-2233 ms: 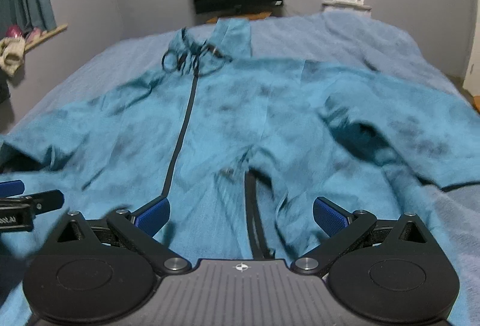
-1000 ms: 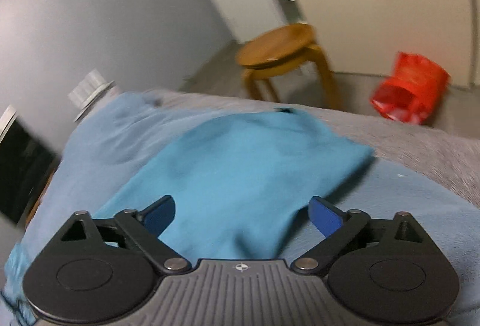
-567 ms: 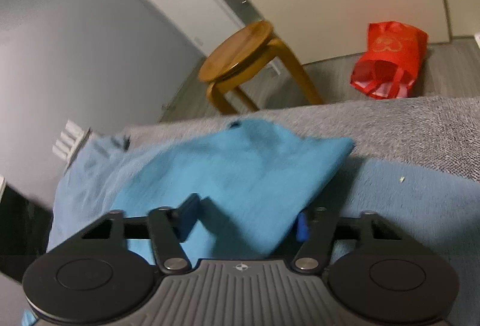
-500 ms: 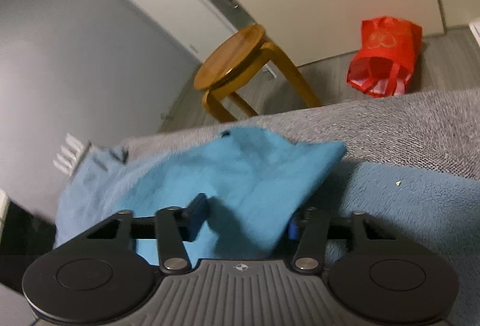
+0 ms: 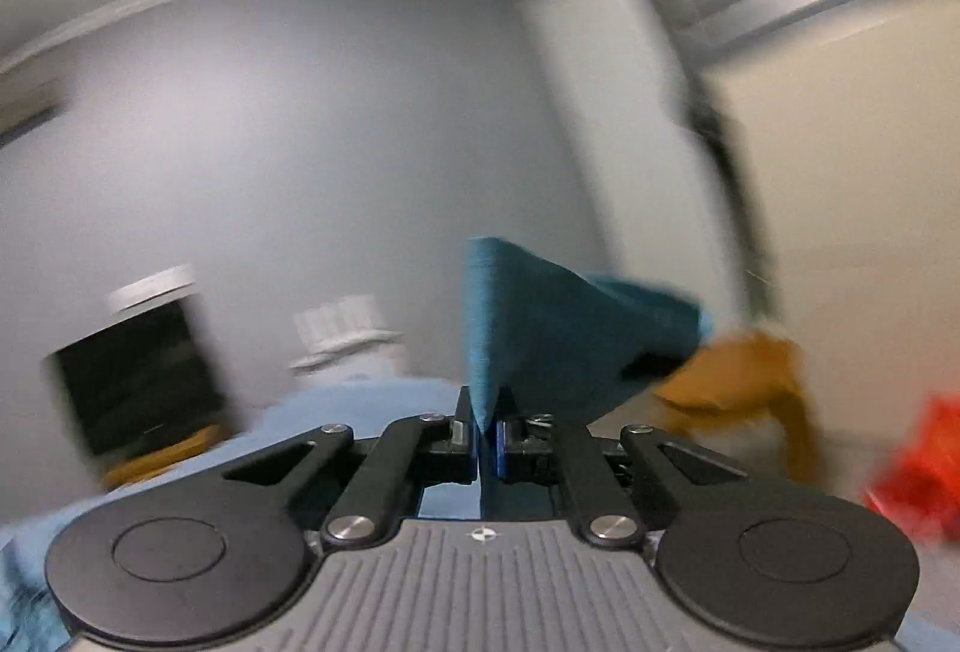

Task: Fold large clothes

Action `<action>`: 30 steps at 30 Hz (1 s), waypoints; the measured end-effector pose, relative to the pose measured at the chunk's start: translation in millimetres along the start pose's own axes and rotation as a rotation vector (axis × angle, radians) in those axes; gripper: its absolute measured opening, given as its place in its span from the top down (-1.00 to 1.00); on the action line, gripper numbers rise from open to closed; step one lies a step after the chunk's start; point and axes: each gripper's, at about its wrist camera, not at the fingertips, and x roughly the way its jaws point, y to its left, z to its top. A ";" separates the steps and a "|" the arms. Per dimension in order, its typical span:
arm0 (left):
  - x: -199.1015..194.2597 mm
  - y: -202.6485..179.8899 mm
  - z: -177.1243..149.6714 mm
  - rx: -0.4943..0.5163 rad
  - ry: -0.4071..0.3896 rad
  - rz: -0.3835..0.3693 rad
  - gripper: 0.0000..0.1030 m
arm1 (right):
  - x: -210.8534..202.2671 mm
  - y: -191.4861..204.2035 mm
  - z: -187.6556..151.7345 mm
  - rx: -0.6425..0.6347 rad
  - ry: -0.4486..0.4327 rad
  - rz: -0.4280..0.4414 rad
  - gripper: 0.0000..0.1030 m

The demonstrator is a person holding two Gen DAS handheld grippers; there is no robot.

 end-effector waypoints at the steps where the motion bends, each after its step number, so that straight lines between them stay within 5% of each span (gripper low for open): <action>1: -0.1 0.5 0.0 -0.002 -0.001 -0.002 -1.00 | -3.2 25.3 3.2 -0.042 -0.011 0.058 0.88; 5: 0.6 5.6 -0.5 -0.024 -0.003 -0.011 -1.00 | -16.8 121.6 7.9 -0.176 -0.017 0.253 0.88; 12: -0.5 29.2 4.0 -0.102 -0.033 0.005 -1.00 | -38.5 264.9 -30.4 -0.348 0.106 0.552 0.89; 21: 3.3 74.4 6.6 -0.264 -0.029 0.014 -1.00 | -89.0 380.1 -202.9 -0.587 0.467 0.816 0.85; 24: 5.9 81.3 4.1 -0.301 -0.020 -0.001 -1.00 | -126.4 388.5 -255.5 -0.656 0.598 0.886 0.58; 26: 8.3 82.4 2.9 -0.312 -0.010 -0.026 -1.00 | -153.2 387.6 -270.8 -0.682 0.665 0.966 0.21; 30: 12.7 79.6 1.7 -0.313 0.008 -0.072 -1.00 | -167.7 362.8 -234.9 -0.693 0.607 1.003 -0.18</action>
